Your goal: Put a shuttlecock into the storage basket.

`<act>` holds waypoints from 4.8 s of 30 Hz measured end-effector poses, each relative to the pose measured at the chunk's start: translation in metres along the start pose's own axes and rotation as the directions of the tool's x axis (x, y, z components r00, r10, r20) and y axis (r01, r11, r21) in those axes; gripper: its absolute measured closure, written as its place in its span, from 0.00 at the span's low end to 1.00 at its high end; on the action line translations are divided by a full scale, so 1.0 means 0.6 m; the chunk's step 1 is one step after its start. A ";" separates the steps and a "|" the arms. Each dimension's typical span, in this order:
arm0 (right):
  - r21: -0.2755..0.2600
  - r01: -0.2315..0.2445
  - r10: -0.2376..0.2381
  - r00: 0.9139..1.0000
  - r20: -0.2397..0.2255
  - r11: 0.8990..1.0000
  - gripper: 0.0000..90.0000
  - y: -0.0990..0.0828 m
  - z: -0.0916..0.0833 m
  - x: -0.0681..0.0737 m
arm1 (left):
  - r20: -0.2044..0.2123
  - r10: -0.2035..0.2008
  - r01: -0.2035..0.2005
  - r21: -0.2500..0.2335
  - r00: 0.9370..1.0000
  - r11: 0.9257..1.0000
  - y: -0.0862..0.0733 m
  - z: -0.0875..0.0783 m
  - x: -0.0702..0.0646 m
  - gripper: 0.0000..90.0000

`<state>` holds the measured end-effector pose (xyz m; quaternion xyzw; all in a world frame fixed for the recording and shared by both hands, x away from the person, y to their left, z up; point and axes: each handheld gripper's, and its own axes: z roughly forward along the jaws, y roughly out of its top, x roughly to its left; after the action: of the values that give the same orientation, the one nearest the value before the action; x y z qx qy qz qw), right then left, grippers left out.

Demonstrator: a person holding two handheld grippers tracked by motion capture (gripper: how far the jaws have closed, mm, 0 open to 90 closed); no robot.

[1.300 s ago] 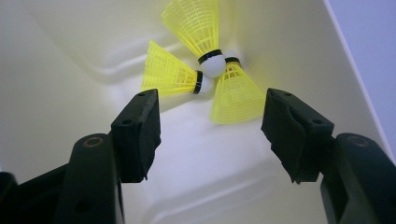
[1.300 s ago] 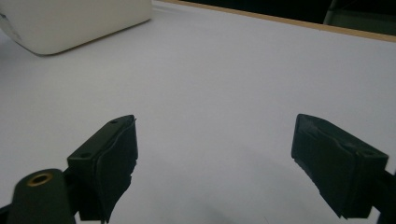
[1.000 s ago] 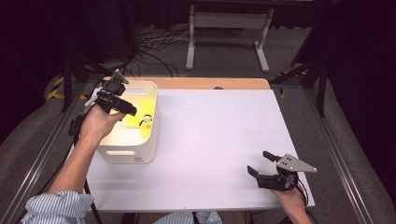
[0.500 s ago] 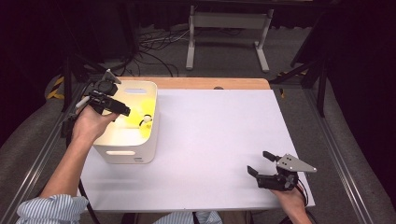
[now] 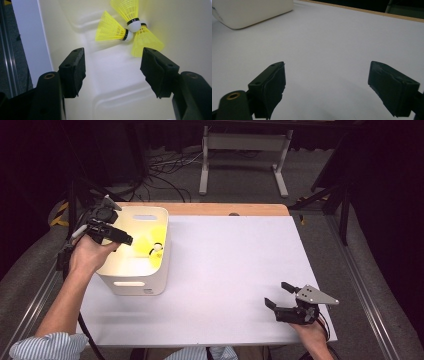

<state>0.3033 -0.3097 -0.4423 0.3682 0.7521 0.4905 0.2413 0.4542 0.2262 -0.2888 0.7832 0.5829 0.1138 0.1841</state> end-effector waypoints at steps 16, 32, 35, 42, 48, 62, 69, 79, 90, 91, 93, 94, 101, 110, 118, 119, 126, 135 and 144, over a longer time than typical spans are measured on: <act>-0.002 -0.002 0.002 1.000 0.002 1.000 0.17 0.000 0.000 0.000 | -0.022 -0.036 0.036 -0.007 0.999 0.999 -0.015 -0.009 0.026 0.42; -0.001 -0.003 0.003 1.000 0.003 1.000 0.17 0.000 0.000 0.000 | -0.043 -0.064 0.063 -0.017 0.997 0.998 -0.027 -0.016 0.049 0.43; -0.001 -0.003 0.003 1.000 0.002 1.000 0.17 0.000 0.000 0.000 | -0.045 -0.074 0.074 -0.019 0.996 0.997 -0.029 -0.017 0.056 0.43; 0.000 -0.003 0.003 1.000 0.003 1.000 0.17 0.000 0.000 0.000 | -0.046 -0.093 0.092 -0.029 0.995 0.995 -0.036 -0.021 0.069 0.43; 0.000 -0.002 0.002 1.000 0.002 1.000 0.17 0.000 0.000 0.000 | -0.049 -0.107 0.106 -0.032 0.993 0.994 -0.042 -0.023 0.077 0.44; 0.002 -0.001 0.001 1.000 0.003 1.000 0.17 0.000 0.001 0.001 | -0.057 -0.131 0.129 -0.036 0.990 0.991 -0.056 -0.024 0.096 0.45; 0.002 0.000 0.000 1.000 0.002 1.000 0.17 0.000 0.001 0.001 | -0.065 -0.159 0.156 -0.045 0.985 0.987 -0.069 -0.028 0.110 0.45; 0.002 -0.001 0.001 1.000 0.002 1.000 0.17 0.000 0.001 0.001 | -0.068 -0.173 0.169 -0.065 0.983 0.984 -0.089 -0.030 0.116 0.45; 0.000 -0.002 0.002 1.000 0.002 1.000 0.17 0.001 0.001 0.001 | -0.058 -0.189 0.185 -0.078 0.980 0.980 -0.114 -0.021 0.118 0.39; 0.001 -0.002 0.002 1.000 0.001 1.000 0.17 0.000 0.001 0.001 | -0.058 -0.191 0.186 -0.077 0.980 0.979 -0.115 -0.021 0.119 0.39; 0.000 -0.001 0.001 1.000 0.001 1.000 0.17 0.001 0.001 0.001 | -0.051 -0.203 0.199 -0.084 0.978 0.976 -0.119 -0.019 0.121 0.38; 0.000 -0.002 0.002 1.000 0.001 1.000 0.17 0.001 0.001 0.001 | -0.051 -0.206 0.201 -0.084 0.977 0.976 -0.121 -0.019 0.121 0.38; 0.000 -0.002 0.002 1.000 0.000 1.000 0.17 0.001 0.001 0.002 | -0.048 -0.213 0.207 -0.095 0.976 0.974 -0.137 -0.016 0.122 0.37; 0.001 0.002 -0.002 1.000 -0.001 1.000 0.17 0.001 0.002 0.001 | -0.047 -0.216 0.210 -0.100 0.975 0.972 -0.156 -0.008 0.119 0.37; 0.001 0.002 -0.002 1.000 -0.001 1.000 0.17 0.001 0.002 0.001 | -0.037 -0.216 0.211 -0.091 0.976 0.973 -0.168 0.006 0.115 0.37; 0.001 0.003 -0.003 1.000 -0.001 1.000 0.17 0.001 0.002 0.001 | -0.045 -0.210 0.205 -0.092 0.977 0.974 -0.168 0.007 0.114 0.37; 0.000 0.004 -0.004 1.000 -0.002 1.000 0.17 0.001 0.002 0.001 | -0.049 -0.215 0.210 -0.094 0.975 0.973 -0.179 0.013 0.111 0.36; 0.001 0.005 -0.005 1.000 -0.002 1.000 0.17 0.001 0.002 0.002 | -0.047 -0.212 0.208 -0.087 0.976 0.974 -0.194 0.023 0.110 0.36; 0.000 0.003 -0.003 1.000 -0.001 1.000 0.17 0.001 0.003 0.002 | -0.038 -0.221 0.217 -0.081 0.975 0.973 -0.212 0.034 0.105 0.37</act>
<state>0.3037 -0.3076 -0.4424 0.3667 0.7529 0.4902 0.2416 0.3700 0.3153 -0.3629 0.7036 0.6651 0.1331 0.2117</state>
